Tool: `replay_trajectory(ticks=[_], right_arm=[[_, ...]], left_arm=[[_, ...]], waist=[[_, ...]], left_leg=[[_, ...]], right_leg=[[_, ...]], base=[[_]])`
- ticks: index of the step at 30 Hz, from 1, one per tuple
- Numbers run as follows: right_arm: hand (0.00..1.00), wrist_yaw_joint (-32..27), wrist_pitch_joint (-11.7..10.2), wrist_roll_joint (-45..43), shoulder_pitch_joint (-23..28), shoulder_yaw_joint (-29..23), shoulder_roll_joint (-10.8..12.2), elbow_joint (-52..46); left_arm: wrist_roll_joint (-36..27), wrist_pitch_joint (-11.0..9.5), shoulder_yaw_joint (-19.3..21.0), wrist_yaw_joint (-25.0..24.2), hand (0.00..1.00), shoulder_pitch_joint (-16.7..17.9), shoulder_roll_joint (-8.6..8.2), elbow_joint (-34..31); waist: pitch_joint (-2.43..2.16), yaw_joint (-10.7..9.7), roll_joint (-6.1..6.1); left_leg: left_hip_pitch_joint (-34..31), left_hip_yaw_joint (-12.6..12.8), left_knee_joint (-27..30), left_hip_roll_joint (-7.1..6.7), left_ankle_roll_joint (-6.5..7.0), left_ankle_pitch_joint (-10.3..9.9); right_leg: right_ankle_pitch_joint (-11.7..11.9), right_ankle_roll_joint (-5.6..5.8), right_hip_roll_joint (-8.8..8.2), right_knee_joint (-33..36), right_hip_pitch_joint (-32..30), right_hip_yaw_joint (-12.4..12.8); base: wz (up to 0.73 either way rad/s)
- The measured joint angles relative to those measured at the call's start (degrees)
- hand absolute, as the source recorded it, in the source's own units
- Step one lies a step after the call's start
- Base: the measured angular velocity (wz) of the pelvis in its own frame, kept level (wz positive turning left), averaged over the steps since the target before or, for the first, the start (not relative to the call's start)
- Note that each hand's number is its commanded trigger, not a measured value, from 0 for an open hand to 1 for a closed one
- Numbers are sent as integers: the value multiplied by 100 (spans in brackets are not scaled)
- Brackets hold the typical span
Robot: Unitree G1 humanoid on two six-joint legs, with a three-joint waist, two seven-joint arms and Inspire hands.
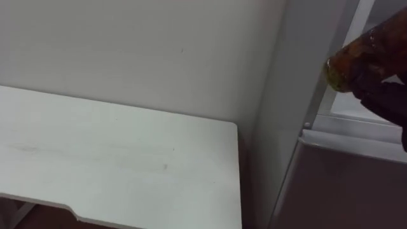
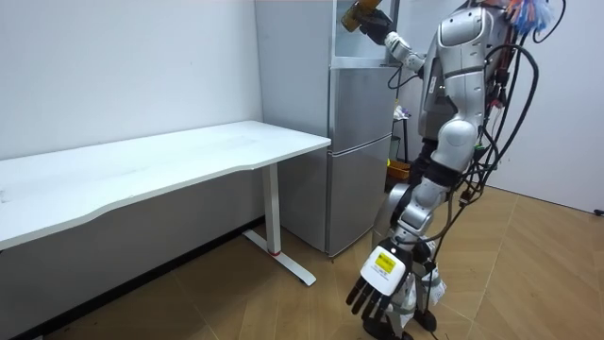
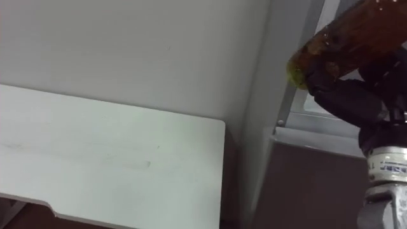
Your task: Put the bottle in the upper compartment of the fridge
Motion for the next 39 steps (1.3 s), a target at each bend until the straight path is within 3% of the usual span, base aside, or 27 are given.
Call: replay_trajectory(ticks=[7, 18, 20, 22, 24, 27, 30, 39], right_arm=[[100, -58, -4, 83, 15, -364, -52, 101], [100, 83, 126, 121, 14, -389, -151, 541], [100, 103, 198, 127, 10, -389, -269, 594], [100, 170, 252, 186, -17, -390, -587, 889], [100, 205, 290, 325, -32, -389, -741, 1085], [100, 205, 332, 684, -72, -389, -874, 1405], [100, 137, 433, 1060, -382, -389, -902, 1819], [100, -382, 504, 2075, -1414, -347, -1091, 2784]], left_arm=[[-1, -43, 114, -2, 0, 43, -12, 0], [79, -38, 151, -1, 0, 196, -60, -31], [109, -37, 244, -12, 0, 201, -58, -31], [105, -35, 419, -27, 0, 205, -36, -36], [102, -35, 465, -27, 0, 243, -17, -47], [101, -36, 463, -27, 0, 311, -9, -71], [103, -23, 474, -28, 0, 364, -11, -64], [99, 94, 568, -26, 0, 414, -14, -76]], waist=[[1, -16, 11], [-9, -19, -2], [-23, -18, -26], [-48, 10, -100], [-58, 36, -177], [-20, 65, -297], [-24, 92, -339], [-15, 204, -199]], left_leg=[[28, 22, 3, 15, -16, -10], [9, 37, -8, 16, -30, 3], [19, 36, -24, 15, -30, 4], [29, 36, -40, 15, -3, 22], [41, 40, -57, 15, -4, 24], [84, 45, -79, 15, -7, 22], [70, 52, -72, 11, -26, 0], [59, 17, -70, 9, 2, 9]], right_leg=[[1, -2, 9, -3, 25, 2], [-4, -11, 6, 15, -31, 89], [-4, -11, 11, 12, -26, 88], [-4, -11, 18, 5, -12, 88], [-4, -11, 20, 5, 8, 92], [-4, -11, 23, 6, 19, 88], [-3, -10, 17, 6, 5, 62], [-3, -9, 17, -9, 33, -31]], base=[[0], [-1], [0], [0], [0], [-1], [-1], [2]])
